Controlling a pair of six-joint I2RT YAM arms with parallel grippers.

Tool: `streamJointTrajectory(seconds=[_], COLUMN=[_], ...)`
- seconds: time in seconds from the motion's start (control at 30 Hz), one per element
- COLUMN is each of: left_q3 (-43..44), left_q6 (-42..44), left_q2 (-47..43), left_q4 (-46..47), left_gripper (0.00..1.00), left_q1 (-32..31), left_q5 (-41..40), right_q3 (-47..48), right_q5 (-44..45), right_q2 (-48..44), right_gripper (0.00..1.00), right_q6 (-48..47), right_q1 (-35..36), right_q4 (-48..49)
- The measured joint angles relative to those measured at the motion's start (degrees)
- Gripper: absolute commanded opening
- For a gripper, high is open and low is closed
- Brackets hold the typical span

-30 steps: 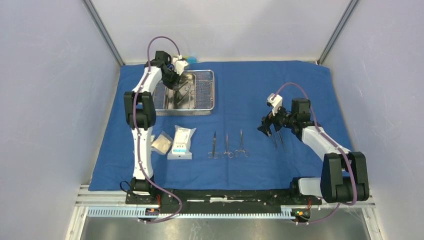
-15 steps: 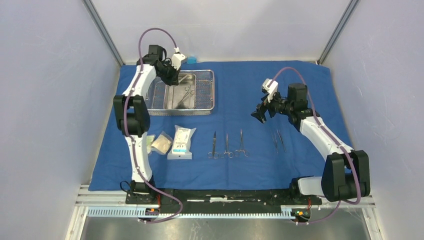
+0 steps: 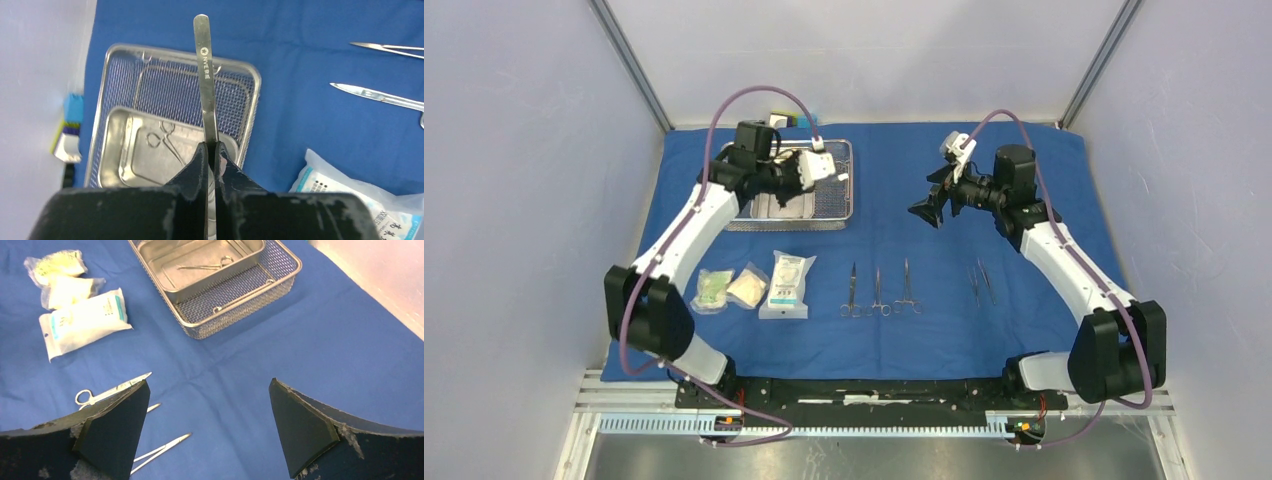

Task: Open and lay out the surgical kit
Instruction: Place the medical item in the surgical kit.

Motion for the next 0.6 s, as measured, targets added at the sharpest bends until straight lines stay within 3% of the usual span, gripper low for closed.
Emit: streamJointTrajectory(seconds=[0.23,0.6], left_q3=[-8.9,-11.8], left_q6=[6.3,13.8], left_q2=[-11.6,-19.8], left_q4=[0.6,-8.4], left_gripper=[0.02,0.02], left_q1=[-10.3,-20.4], left_q5=[-5.9,-17.0], right_q3=[1.0,-0.3], right_q5=[-3.0,-9.7], right_q2=[0.0,1.3], right_gripper=[0.98,0.99], right_q6=[1.0,4.2], right_q1=[2.3,8.2], right_q4=[-2.4,-1.5])
